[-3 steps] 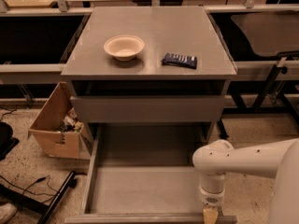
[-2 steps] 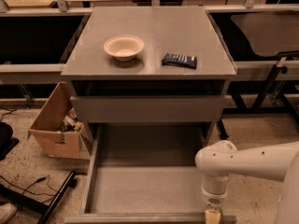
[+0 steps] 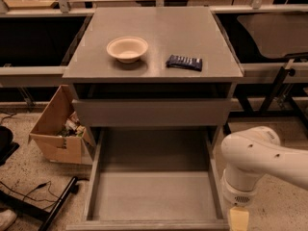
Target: Open middle drawer
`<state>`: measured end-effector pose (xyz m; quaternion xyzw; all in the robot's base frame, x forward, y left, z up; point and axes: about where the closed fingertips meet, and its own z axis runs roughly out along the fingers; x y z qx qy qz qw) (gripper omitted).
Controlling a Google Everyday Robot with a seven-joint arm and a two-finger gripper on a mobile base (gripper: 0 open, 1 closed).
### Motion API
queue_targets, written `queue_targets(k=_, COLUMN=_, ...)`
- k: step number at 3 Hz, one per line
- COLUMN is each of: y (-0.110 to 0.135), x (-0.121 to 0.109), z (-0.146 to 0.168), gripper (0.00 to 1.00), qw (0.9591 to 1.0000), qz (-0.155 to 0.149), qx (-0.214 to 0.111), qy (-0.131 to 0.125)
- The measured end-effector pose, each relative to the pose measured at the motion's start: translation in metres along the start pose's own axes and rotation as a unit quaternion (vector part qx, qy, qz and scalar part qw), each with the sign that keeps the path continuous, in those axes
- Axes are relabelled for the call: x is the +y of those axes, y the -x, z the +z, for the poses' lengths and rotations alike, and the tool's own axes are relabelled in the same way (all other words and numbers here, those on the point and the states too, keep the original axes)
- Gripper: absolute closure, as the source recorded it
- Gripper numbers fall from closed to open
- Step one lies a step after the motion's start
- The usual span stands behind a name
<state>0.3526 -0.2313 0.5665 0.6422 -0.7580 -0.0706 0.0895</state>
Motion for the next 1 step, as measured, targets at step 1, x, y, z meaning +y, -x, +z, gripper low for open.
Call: queue_targets(k=1, y=-0.0113, x=0.0229, z=-0.0925, gripper=0.0, qw=0.9965, qz=-0.042, qx=-0.032, qy=-0.065)
